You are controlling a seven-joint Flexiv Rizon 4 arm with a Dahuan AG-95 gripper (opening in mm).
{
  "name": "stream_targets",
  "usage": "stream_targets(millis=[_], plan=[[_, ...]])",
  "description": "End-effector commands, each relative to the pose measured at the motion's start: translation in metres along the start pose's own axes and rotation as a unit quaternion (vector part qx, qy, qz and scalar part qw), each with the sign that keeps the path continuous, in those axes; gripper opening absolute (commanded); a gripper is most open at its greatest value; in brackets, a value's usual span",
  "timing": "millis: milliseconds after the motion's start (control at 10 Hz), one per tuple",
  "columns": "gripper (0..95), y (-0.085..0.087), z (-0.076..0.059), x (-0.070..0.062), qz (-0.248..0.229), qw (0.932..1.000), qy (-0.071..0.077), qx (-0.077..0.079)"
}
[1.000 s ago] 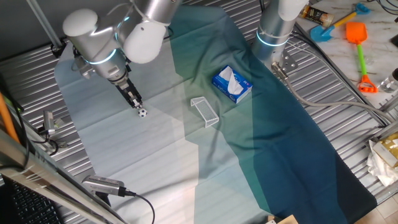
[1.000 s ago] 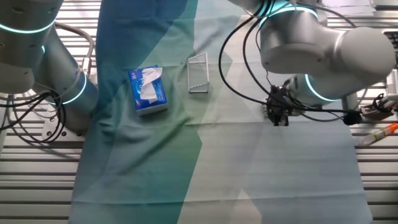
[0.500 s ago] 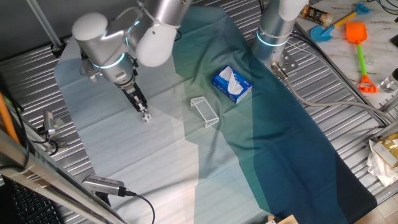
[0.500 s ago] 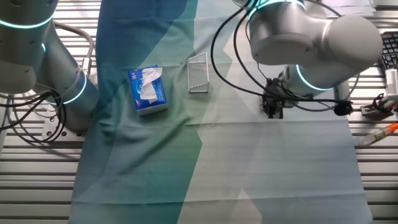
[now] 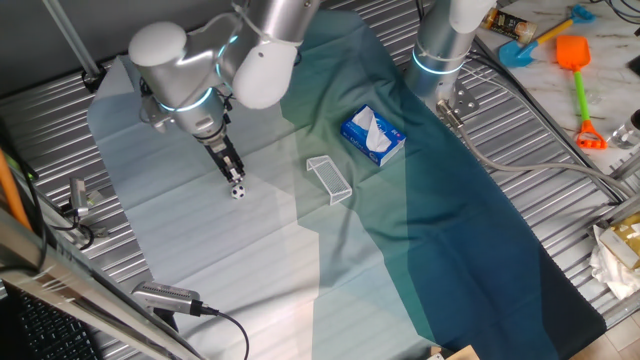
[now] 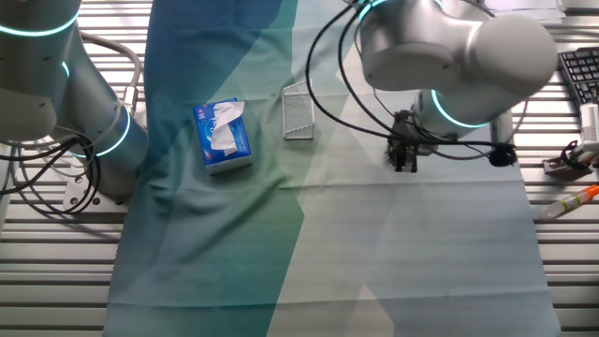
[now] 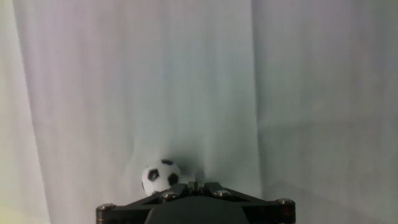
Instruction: Push the soccer ball into the goal
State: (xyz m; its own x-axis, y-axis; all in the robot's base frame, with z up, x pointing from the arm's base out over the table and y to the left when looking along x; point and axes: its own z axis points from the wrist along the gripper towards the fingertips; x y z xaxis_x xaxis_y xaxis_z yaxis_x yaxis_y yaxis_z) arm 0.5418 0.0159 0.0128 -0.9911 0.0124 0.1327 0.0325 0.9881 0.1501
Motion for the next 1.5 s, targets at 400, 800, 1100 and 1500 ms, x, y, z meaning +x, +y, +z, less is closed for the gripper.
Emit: stream_targets(millis=[400,800,1100,1500], plan=[[0.0,-0.001,-0.004,-0.005,-0.003,0.9999,-0.004,0.009],[0.0,0.002,-0.014,-0.024,0.004,0.9999,-0.004,0.009],[0.0,0.009,-0.023,-0.044,0.008,0.9999,-0.004,0.009],[0.0,0.012,-0.018,-0.057,0.013,0.9999,-0.002,0.005]])
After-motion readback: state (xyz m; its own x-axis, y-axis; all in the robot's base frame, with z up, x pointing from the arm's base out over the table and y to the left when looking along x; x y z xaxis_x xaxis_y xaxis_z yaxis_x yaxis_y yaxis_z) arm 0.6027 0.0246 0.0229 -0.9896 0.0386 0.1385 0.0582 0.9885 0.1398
